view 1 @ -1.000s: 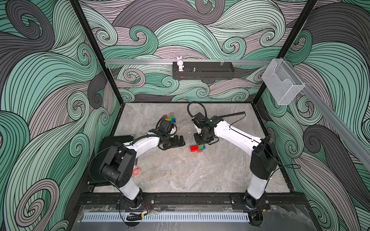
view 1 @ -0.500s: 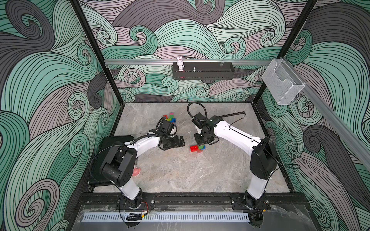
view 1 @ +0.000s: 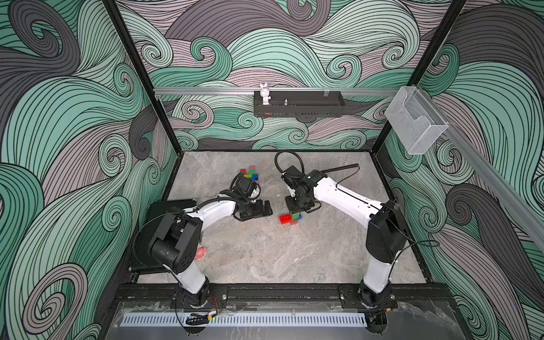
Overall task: Assemble the number 4 with lego
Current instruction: Assemble the lego brick with the lego brick.
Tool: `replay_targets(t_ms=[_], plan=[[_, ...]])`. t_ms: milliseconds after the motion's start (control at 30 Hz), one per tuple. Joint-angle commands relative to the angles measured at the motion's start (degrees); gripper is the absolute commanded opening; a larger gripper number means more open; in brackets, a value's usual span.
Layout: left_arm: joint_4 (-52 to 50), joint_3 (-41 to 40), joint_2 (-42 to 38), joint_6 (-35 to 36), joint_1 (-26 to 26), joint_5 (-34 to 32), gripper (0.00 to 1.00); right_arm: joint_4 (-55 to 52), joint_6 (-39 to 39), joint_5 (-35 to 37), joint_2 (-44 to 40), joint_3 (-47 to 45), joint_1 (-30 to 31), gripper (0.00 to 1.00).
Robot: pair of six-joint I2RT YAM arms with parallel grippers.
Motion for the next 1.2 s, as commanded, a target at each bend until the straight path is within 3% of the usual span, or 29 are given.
replay_targets(t_ms=[0,633,800,933,1167], plan=[[-0.73,2.03,0.78,0.95,-0.33,1.4,0.99,-1.42,0.74,0.34,1.54,-1.31,0.25,0.0],[-0.45,2.56,2.21,1.17,-0.85,2.2,0.99,-5.5,-2.16,1.45,7.28,-10.85,0.26,0.0],[-0.29,2.64,2.17,1.47,-1.03,2.72,0.99,-4.41,-0.79,0.79,4.63,-9.57,0.25,0.0],[-0.39,2.73,1.74,1.74,-1.21,2.82,0.98,-2.37,1.77,-0.35,2.22,-7.12,0.25,0.09],[-1.75,3.08,1.19,2.17,-1.32,2.96,0.99,-1.27,4.86,2.47,1.55,-2.4,0.26,0.14]])
